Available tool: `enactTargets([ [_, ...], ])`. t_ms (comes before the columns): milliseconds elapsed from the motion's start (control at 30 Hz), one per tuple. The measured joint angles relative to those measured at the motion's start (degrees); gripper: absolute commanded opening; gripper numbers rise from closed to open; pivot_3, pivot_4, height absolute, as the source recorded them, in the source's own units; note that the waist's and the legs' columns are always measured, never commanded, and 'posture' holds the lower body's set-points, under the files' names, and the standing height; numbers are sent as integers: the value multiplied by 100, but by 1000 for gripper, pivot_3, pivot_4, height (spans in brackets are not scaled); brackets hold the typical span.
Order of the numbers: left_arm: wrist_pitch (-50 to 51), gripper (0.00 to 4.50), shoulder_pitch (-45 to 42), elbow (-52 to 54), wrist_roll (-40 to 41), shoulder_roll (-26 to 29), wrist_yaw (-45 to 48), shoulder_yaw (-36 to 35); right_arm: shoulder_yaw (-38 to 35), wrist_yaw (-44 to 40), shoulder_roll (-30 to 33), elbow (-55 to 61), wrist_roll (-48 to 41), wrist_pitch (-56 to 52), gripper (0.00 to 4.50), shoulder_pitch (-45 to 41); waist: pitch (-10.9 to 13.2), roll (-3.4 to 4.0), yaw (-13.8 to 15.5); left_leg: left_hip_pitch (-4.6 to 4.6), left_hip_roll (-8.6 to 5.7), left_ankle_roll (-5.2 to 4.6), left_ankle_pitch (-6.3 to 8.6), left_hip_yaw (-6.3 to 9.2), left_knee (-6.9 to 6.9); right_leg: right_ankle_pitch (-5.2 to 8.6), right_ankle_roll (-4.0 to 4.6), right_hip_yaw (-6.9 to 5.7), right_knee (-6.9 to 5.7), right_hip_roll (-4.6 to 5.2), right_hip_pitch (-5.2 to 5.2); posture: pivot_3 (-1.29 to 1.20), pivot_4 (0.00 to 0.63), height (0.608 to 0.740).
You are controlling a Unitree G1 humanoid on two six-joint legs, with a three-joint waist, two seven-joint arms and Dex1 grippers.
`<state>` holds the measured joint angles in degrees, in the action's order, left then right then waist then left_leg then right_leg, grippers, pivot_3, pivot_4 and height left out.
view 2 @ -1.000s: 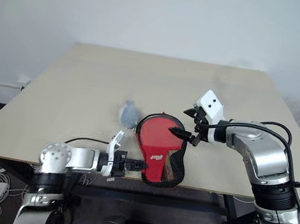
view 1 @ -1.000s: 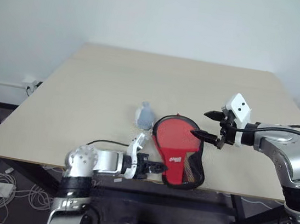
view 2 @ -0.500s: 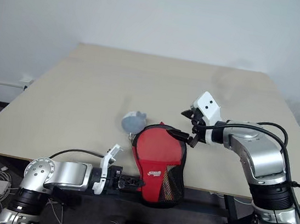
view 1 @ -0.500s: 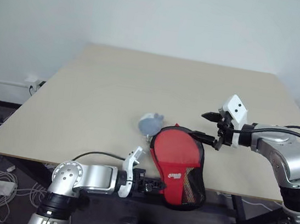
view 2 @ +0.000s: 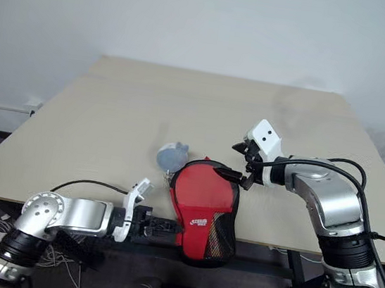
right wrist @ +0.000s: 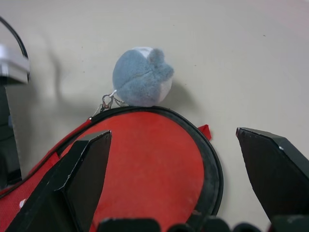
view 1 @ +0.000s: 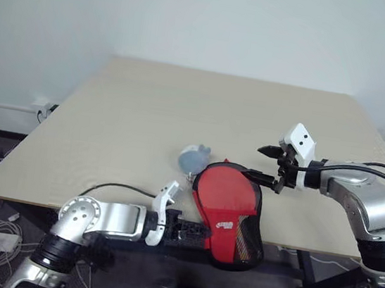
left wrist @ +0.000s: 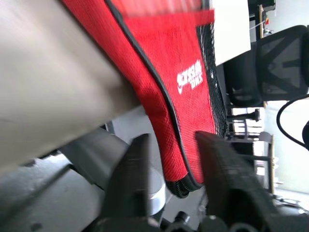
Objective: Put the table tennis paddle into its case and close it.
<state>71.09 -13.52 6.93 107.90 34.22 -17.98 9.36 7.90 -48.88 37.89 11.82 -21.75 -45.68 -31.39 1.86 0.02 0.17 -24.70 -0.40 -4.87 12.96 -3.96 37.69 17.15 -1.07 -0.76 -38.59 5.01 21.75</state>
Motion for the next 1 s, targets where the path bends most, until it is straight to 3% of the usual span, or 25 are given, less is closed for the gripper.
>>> enactTargets([
  [167, 75, 4456, -260, 181, -27, 778, 543, -218, 8, -2, -11, -21, 4, 68, 4500, 0, 2, -1, 0, 0, 0, 1, -1, -7, -8, 0, 0, 4, 1, 0, 4, 0, 0, 707],
  [300, 60, 4456, -597, 822, -855, 1234, 1515, -488, 25, -1, -34, -81, 45, 113, 4500, 0, 3, -2, -2, 0, 0, 5, -3, -19, -14, 0, 1, 7, 4, 0, 6, 0, 0, 707],
  [433, -617, 4456, -776, 1272, -2530, 1475, 2976, -620, 165, 44, -166, -115, 155, 162, 4500, -1, 3, -2, -10, 0, -1, 26, -16, -34, -41, 0, 0, 12, 4, -1, 22, 0, 0, 707],
  [633, -2098, 4456, -757, 636, -4839, 1327, 4246, -528, 393, 357, -671, -231, 354, 205, 4500, -12, 4, -3, -9, -1, -1, 59, -37, -25, -84, 0, 0, 14, 2, -5, 48, 0, 0, 707],
  [767, -2977, 4500, -700, 115, -5938, 1146, 4814, -526, 465, 533, -1008, -322, 396, 208, 3559, -12, 4, -3, -15, -4, -1, 57, -37, -26, -90, -3, -6, 19, 4, -5, 53, 0, 0, 707],
  [1000, -3634, 4500, -558, -500, -6870, 621, 5315, -547, 573, 788, -1393, -549, 503, 206, 1059, -10, 4, -6, -10, -9, -1, 54, -37, -22, -82, -7, -9, 15, -1, -1, 53, 0, 0, 707],
])
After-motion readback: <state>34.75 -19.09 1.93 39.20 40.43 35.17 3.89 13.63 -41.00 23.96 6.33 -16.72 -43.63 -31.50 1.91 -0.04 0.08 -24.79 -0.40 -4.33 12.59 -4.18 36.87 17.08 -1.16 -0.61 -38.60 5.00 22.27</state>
